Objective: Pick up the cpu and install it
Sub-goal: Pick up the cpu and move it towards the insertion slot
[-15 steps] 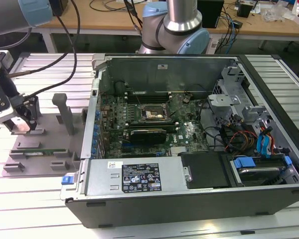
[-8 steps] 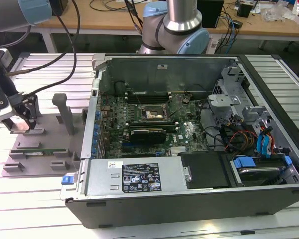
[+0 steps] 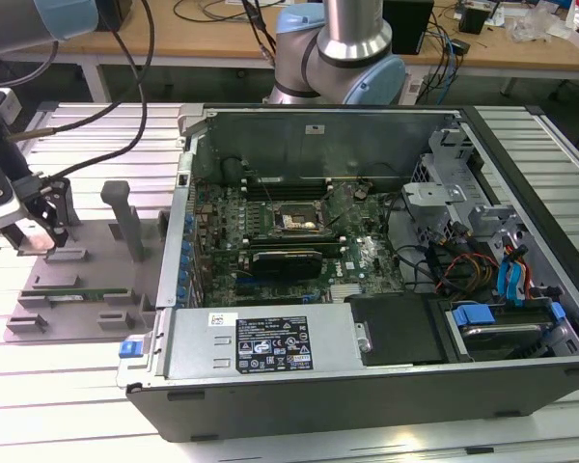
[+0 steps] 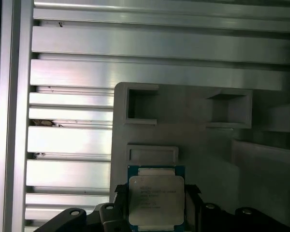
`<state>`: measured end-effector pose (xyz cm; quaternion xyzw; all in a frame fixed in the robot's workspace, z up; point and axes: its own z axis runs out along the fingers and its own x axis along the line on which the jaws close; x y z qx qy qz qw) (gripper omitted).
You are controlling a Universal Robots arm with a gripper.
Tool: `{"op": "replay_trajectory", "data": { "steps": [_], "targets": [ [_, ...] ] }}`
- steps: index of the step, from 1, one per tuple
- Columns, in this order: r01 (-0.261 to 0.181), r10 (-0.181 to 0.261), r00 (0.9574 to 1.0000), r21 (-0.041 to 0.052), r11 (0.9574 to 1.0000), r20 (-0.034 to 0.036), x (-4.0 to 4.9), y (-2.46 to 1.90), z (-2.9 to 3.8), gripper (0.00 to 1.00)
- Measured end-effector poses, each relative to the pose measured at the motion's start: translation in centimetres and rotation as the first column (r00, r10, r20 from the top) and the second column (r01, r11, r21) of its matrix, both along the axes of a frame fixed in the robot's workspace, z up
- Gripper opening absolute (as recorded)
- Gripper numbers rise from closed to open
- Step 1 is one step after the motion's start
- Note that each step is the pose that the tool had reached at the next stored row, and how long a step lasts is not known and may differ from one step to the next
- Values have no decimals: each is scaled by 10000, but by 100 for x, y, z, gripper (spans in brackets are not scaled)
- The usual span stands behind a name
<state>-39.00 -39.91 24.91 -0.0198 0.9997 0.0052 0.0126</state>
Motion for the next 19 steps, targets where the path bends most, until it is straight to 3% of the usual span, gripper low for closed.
{"op": "replay_trajectory", "data": {
  "steps": [19],
  "targets": [
    [0, 0, 10000, -24, 10000, -1, 0, 0, 262, 55]
  ]
}}
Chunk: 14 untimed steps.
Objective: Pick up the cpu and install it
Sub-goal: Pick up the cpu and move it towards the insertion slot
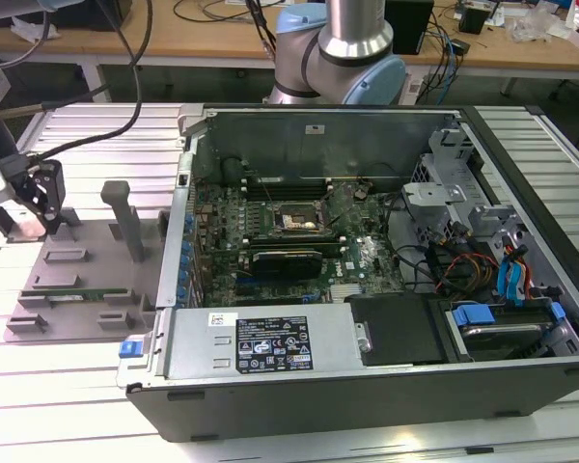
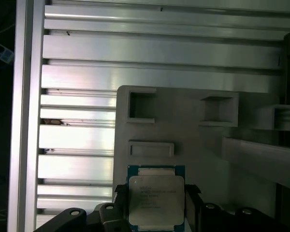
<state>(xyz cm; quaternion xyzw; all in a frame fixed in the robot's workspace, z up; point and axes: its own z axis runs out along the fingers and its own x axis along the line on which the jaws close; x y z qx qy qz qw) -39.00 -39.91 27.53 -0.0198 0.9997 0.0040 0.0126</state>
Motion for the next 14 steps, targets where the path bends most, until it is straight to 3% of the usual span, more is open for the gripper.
{"op": "replay_trajectory", "data": {
  "steps": [14],
  "targets": [
    [0, 0, 10000, -21, 10000, 0, 0, 0, 145, 55]
  ]
}}
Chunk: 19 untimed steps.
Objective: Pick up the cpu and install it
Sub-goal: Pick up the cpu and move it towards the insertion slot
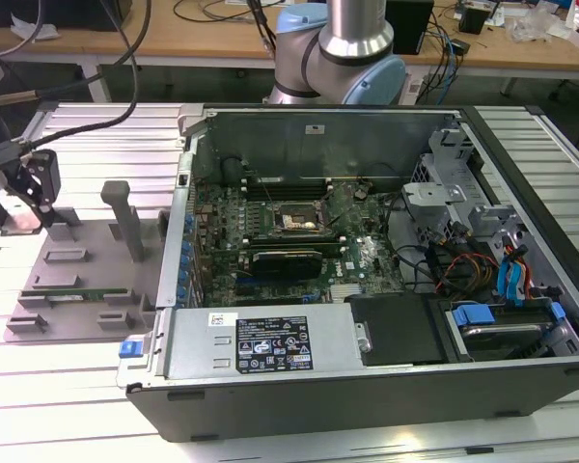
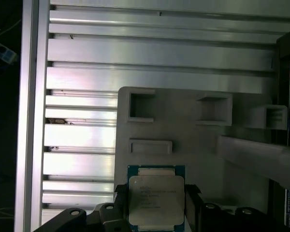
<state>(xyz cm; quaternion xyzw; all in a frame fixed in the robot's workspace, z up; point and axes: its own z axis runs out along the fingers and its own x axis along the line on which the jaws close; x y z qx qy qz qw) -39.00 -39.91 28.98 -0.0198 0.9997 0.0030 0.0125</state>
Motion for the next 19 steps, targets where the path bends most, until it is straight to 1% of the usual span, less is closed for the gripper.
{"op": "replay_trajectory", "data": {
  "steps": [3, 5, 11, 15, 19],
  "targets": [
    [0, 0, 10000, -2, 10000, 1, 0, 0, 34, 55],
    [0, 0, 10000, -3, 10000, 1, 0, 0, 70, 55],
    [0, 0, 10000, -5, 10000, 1, 0, 0, 129, 55],
    [0, 0, 10000, -32, 10000, 0, 0, 0, 217, 55],
    [0, 0, 10000, -45, 10000, 1, 0, 0, 273, 55]
  ]
}}
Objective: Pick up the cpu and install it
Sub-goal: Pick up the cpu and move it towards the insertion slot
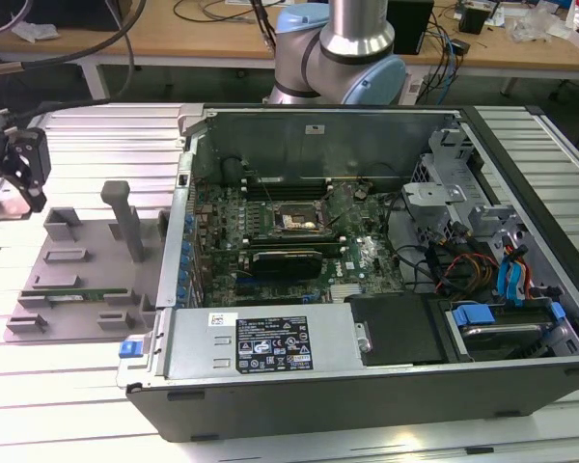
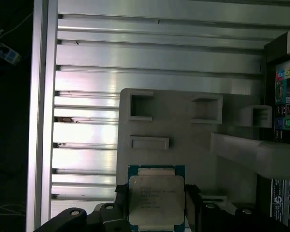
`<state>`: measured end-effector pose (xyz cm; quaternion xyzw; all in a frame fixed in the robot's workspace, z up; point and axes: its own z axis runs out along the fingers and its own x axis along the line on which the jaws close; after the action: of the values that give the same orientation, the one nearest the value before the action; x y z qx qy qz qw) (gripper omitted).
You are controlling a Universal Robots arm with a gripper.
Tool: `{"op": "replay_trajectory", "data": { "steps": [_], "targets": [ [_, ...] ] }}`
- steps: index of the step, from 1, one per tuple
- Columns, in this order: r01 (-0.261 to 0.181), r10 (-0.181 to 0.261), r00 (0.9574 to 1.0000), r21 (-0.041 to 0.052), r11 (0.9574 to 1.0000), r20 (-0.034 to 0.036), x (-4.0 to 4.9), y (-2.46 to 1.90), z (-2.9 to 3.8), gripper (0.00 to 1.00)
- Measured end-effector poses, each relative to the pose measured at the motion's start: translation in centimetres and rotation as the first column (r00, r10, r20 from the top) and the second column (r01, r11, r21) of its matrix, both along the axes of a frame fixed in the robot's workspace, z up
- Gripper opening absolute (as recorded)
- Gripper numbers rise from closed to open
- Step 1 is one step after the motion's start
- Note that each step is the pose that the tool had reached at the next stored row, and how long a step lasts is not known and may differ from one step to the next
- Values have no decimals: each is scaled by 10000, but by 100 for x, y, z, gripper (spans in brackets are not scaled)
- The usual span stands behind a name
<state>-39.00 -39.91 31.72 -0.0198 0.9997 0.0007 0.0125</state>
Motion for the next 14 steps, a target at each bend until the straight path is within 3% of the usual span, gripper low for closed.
{"op": "replay_trajectory", "data": {
  "steps": [14],
  "targets": [
    [0, 0, 10000, -100, 9999, 0, 0, 1, 177, 55]
  ]
}}
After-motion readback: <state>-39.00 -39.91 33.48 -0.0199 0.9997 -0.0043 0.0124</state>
